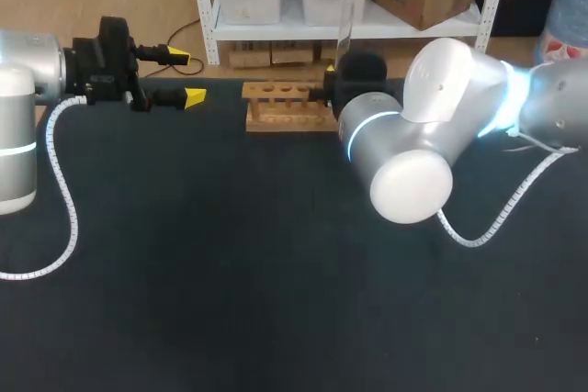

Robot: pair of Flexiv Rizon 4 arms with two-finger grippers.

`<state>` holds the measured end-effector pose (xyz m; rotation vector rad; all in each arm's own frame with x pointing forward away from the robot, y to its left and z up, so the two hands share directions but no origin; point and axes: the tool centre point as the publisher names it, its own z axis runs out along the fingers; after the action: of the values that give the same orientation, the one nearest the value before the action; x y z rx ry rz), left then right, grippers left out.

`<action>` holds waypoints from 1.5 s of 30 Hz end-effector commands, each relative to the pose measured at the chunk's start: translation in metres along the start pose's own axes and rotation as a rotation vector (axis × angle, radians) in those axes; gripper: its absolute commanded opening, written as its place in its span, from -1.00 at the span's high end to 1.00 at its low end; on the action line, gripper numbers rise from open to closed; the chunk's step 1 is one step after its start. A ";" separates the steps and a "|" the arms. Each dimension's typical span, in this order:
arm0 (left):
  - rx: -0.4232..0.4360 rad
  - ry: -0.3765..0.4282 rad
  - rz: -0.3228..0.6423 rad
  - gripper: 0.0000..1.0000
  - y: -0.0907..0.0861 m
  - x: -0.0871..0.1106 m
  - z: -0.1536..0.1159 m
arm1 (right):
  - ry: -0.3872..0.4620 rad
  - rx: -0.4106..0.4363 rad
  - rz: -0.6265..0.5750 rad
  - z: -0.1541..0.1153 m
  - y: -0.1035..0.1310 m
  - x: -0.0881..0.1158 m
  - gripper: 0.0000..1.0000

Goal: Grasp the test tube, adjust it, and insert it.

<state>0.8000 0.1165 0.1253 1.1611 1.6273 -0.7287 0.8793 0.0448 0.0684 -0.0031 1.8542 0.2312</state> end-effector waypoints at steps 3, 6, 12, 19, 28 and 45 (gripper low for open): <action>-0.004 -0.007 0.004 -1.00 -0.001 0.002 0.000 | 0.010 -0.026 -0.001 0.003 -0.001 0.010 1.00; -0.004 -0.007 0.004 -1.00 -0.001 0.002 0.000 | 0.016 -0.031 -0.004 0.003 0.001 0.012 0.90; -0.004 -0.007 0.004 -1.00 -0.001 0.002 0.000 | 0.025 -0.032 -0.006 0.003 0.002 0.013 0.33; -0.004 -0.007 0.004 -1.00 -0.001 0.002 0.000 | 0.030 -0.033 -0.004 0.001 0.003 0.013 0.20; -0.004 -0.007 0.004 -1.00 -0.001 0.002 0.000 | 0.022 -0.014 0.004 -0.001 0.003 0.009 -1.00; -0.004 -0.007 0.004 -1.00 -0.001 0.002 0.000 | -0.018 0.082 0.046 -0.004 -0.004 -0.003 -1.00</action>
<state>0.8000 0.1165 0.1253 1.1611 1.6273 -0.7287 0.8832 0.0422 0.0699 0.1007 1.8511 0.1787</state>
